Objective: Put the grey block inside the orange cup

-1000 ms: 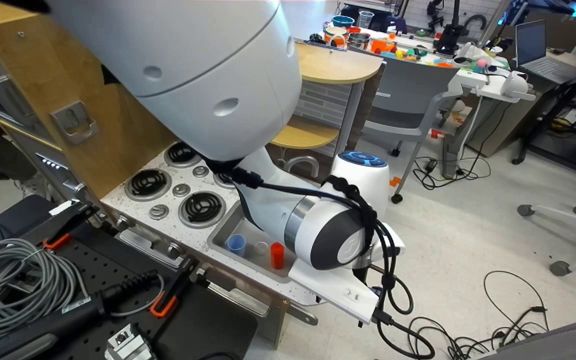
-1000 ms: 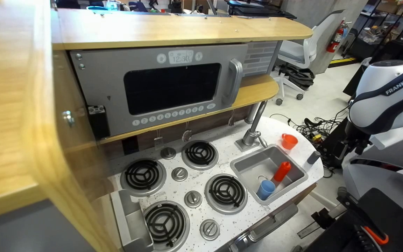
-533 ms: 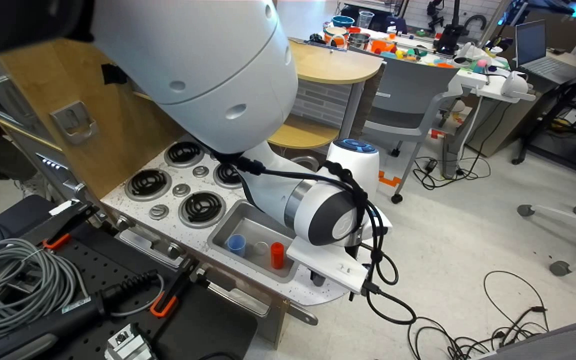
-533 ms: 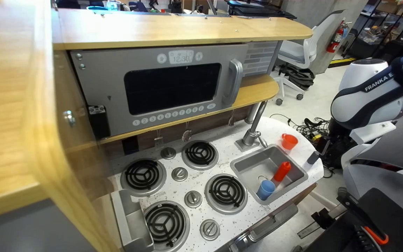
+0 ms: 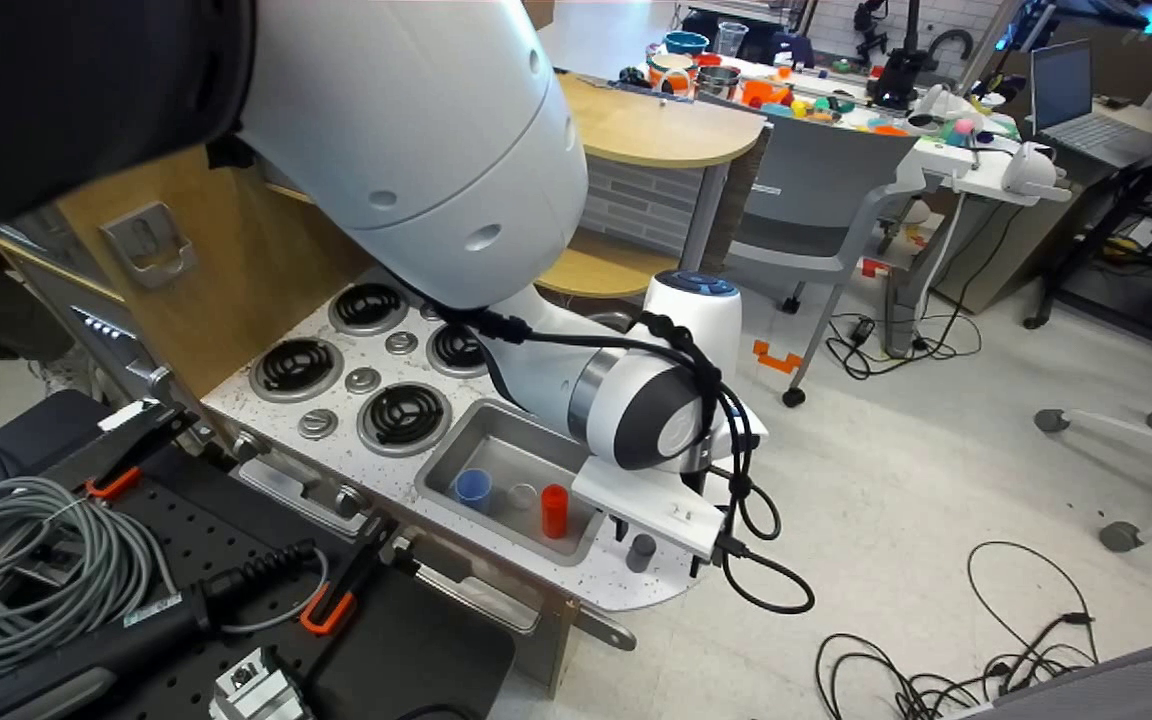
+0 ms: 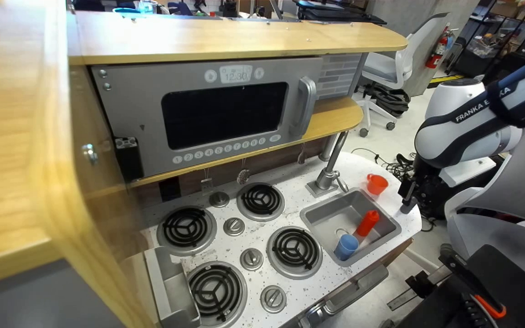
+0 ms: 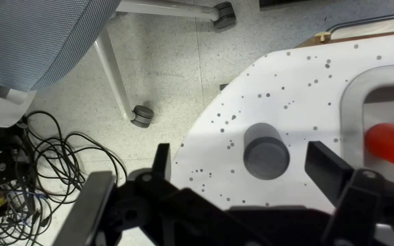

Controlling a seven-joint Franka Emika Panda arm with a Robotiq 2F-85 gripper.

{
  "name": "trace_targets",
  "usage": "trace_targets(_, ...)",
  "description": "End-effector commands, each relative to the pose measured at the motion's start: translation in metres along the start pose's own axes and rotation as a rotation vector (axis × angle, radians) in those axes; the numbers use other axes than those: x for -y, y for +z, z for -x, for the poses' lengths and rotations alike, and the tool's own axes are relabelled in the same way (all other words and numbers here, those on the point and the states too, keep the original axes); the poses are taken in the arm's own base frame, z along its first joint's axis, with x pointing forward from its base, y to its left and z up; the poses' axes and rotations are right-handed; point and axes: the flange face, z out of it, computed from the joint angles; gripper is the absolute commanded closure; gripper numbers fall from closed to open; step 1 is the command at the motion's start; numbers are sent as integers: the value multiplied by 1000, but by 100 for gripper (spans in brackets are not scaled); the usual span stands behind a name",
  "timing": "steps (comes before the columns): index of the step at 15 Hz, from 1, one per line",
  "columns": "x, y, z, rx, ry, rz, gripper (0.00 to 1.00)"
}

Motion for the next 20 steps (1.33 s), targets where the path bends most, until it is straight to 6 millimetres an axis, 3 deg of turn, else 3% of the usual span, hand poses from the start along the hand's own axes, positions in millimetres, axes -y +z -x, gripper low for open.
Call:
trace_targets(1, 17, 8, -11, 18, -19, -15, 0)
trace_targets(5, 31, 13, -14, 28, -37, -12, 2)
trace_targets(6, 32, 14, -14, 30, -36, -8, 26)
trace_targets(8, 32, 13, -13, 35, -30, -6, 31)
trace_targets(16, 6, -7, -10, 10, 26, 23, 92)
trace_targets(20, 7, -54, -16, -58, 63, -11, 92)
